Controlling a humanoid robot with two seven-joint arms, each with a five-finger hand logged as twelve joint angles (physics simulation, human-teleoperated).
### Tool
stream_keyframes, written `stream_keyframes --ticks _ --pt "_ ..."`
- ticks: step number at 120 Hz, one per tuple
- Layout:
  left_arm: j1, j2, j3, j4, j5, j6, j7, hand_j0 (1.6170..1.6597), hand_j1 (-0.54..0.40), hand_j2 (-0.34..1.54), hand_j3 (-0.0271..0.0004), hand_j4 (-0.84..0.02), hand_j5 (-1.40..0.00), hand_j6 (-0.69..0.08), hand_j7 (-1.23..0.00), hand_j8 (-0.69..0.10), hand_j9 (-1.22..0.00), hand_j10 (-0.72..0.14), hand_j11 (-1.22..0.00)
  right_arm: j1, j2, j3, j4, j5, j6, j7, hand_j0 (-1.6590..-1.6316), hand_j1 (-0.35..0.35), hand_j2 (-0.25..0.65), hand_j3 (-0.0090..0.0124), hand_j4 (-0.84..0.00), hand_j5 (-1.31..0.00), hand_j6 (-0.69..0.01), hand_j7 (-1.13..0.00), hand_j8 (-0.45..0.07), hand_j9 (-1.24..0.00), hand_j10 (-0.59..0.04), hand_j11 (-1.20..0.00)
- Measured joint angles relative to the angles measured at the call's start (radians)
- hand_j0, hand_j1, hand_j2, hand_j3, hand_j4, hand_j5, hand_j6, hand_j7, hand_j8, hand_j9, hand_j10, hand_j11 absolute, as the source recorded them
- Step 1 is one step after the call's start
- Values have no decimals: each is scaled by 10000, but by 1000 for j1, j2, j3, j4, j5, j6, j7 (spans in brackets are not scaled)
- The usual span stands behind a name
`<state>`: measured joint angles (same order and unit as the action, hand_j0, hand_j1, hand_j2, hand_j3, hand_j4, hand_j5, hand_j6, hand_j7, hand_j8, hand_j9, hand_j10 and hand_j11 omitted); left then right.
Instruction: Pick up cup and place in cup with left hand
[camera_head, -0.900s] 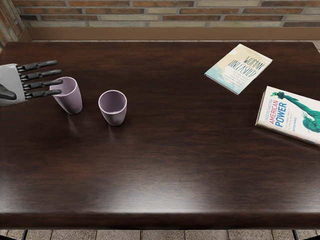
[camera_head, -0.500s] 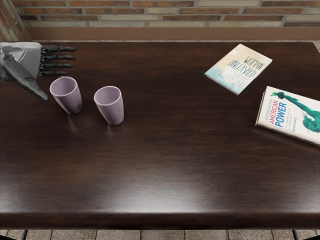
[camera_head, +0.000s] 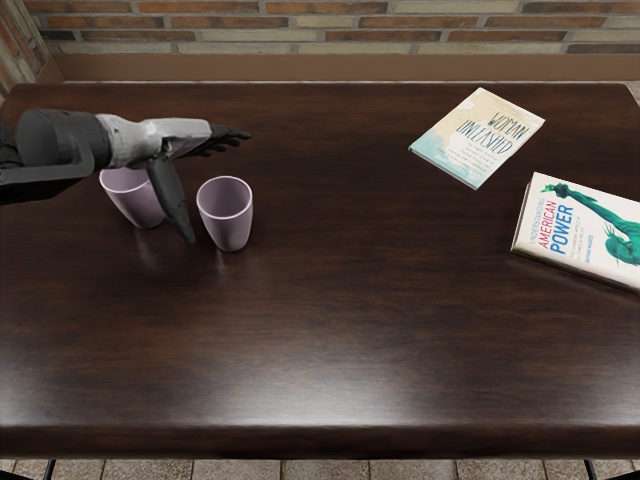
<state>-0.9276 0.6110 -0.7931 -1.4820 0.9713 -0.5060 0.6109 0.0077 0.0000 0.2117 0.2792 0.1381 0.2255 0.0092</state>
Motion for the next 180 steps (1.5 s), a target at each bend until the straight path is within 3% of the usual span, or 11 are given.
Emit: stream_keyframes --ticks 58,70,91,117,120,134,154,180 --pt "10 -64 134 -26 214 238 0 16581 2743 140 0 -653 -824 -662 -822 -659 -821 -649 -821 0 0 0 0 0 0 0 -16581 -3489 -2 0 0 0 5 0 3 0 2 0" --pt "14 -66 163 -26 218 272 0 16581 2179 234 0 -1124 -1435 -1133 -1434 -1130 -1433 -1120 -1432 0 0 0 0 0 0 0 -16581 -3489 -2 0 0 1 5 0 4 0 2 0" --pt "38 -73 180 -26 220 289 0 16580 939 447 0 -2168 -2781 -2178 -2779 -2154 -2781 -2161 -2780 0 0 0 0 0 0 0 -16581 -3489 -3 0 0 0 4 0 3 0 2 0" --pt "38 -70 183 -26 222 294 0 16580 24 645 0 -3092 -3713 -3103 -3710 -1959 -3794 -2673 -3802 0 0 0 0 0 0 0 -16581 -3489 -2 0 0 0 5 0 3 0 2 0" --pt "38 -70 183 -26 222 294 0 16580 -40 662 0 -3168 -3771 -3179 -3768 -1953 -3858 -2438 -3876 0 0 0 0 0 0 0 -16581 -3489 -2 0 0 0 5 0 3 0 2 0" --pt "38 -70 183 -26 222 294 0 16580 -259 711 0 -3395 -3987 -3061 -3985 -1899 -4100 -2365 -4125 0 0 0 0 0 0 0 -16581 -3489 -2 0 0 0 4 0 3 0 1 0" --pt "27 -71 184 -24 221 289 0 16580 -442 710 0 -3423 -4237 -3279 -4235 -2759 -4291 -3039 -4300 0 0 0 0 0 0 0 -16581 -3489 -2 0 0 0 4 0 3 0 2 0" --pt "29 -70 187 -22 224 290 0 16579 -494 765 0 -3645 -4204 -3492 -4186 -2537 -4424 -3025 -4395 0 0 0 0 0 0 0 -16581 -3489 -2 0 0 0 5 0 3 0 1 0"
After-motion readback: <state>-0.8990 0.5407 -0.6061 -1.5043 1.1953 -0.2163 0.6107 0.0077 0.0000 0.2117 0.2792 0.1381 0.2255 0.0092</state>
